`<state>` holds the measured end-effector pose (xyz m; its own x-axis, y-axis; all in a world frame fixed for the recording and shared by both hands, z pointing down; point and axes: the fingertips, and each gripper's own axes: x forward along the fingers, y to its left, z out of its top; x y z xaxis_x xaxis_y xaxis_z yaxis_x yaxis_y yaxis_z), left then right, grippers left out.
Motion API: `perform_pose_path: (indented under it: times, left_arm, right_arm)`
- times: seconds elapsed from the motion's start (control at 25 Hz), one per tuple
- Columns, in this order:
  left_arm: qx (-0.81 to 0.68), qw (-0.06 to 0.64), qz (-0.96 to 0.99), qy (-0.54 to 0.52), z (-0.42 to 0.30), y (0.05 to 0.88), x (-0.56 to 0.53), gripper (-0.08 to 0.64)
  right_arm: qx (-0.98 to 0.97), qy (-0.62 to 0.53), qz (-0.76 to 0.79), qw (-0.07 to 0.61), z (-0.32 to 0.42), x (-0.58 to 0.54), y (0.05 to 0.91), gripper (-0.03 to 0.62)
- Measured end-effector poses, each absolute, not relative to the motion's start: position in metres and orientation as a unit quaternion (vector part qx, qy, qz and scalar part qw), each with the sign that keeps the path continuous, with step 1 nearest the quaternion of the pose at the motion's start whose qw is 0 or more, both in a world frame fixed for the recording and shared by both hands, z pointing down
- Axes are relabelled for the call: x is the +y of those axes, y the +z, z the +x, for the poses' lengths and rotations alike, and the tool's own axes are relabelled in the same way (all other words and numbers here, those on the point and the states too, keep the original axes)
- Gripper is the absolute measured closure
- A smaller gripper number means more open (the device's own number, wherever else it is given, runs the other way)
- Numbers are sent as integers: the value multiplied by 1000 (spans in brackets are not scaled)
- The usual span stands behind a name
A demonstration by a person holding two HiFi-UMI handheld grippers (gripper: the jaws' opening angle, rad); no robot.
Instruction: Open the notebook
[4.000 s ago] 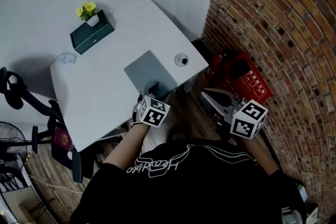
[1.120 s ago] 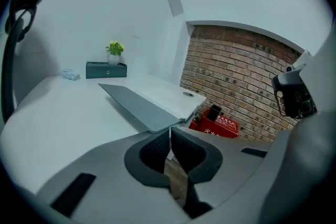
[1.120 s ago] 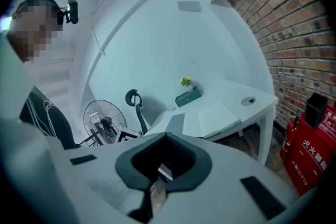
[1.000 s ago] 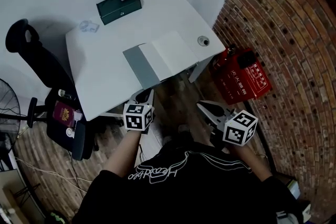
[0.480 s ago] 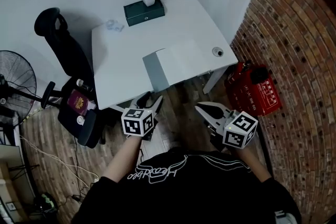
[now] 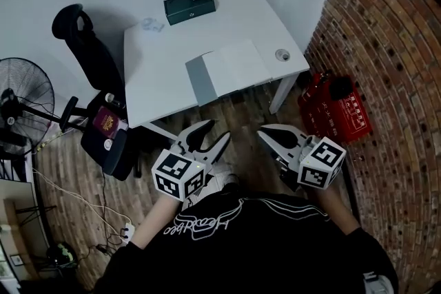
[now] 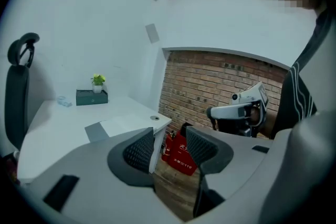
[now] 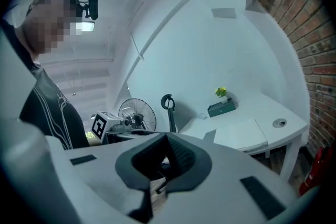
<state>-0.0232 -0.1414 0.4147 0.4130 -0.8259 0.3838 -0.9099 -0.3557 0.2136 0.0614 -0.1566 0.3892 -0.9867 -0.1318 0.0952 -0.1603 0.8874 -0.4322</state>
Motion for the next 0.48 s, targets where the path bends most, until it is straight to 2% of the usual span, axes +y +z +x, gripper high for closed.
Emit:
perform_pose_path:
  times: [0.12,0.2,0.48]
  left_arm:
    - [-519,209,825,80,-9,403,-133,413]
    - [-525,213,822,66,-8,399,-131,502]
    - [-536,217,814,49,-21,394,-121,523]
  right_arm:
    - [-973,216,71,29,70,-151,382,589]
    - [-974,211,72,26,76,-148,379,589]
    - [-973,212,81,31,71,-148,376,589]
